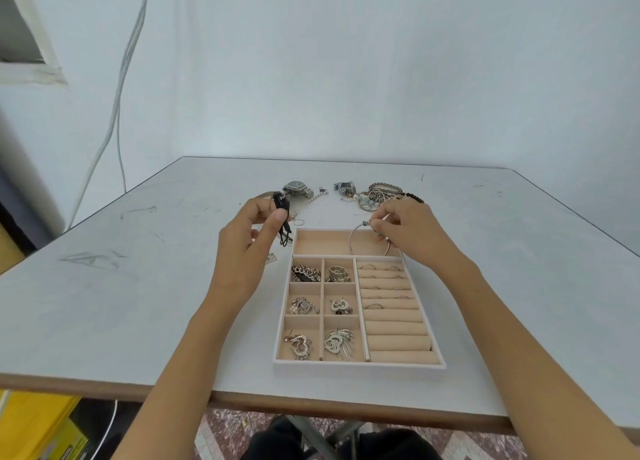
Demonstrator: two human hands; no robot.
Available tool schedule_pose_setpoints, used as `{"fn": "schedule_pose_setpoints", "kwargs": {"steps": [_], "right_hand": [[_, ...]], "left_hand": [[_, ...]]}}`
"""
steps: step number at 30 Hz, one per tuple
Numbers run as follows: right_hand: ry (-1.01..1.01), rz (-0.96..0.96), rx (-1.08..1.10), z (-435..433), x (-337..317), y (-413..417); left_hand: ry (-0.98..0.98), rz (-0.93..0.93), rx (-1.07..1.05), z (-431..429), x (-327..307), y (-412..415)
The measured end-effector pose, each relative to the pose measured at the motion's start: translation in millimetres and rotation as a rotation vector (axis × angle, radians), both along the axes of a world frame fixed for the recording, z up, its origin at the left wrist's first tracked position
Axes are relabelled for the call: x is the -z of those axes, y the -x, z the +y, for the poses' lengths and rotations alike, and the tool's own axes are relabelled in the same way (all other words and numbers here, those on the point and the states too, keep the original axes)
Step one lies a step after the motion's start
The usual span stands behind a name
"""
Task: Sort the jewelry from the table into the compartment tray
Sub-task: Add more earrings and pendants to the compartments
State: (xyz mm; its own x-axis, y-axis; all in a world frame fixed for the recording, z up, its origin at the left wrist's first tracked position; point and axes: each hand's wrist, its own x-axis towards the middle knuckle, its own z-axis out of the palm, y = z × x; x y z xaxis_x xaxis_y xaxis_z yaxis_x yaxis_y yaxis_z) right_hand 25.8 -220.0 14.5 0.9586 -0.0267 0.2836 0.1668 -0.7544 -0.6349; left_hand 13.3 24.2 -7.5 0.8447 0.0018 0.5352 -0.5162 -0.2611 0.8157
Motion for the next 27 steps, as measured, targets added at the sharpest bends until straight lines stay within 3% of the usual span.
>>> {"fn": "schedule_pose_setpoints", "kwargs": {"steps": [15,27], "right_hand": [[0.451,-0.085,0.167,17,-3,11],[0.493,-0.011,0.205,22,2,11]], "left_hand": [[-0.035,-0.023,0.021,-3,-2,5],[-0.051,-0.020,0.008,-3,-1,4]]}}
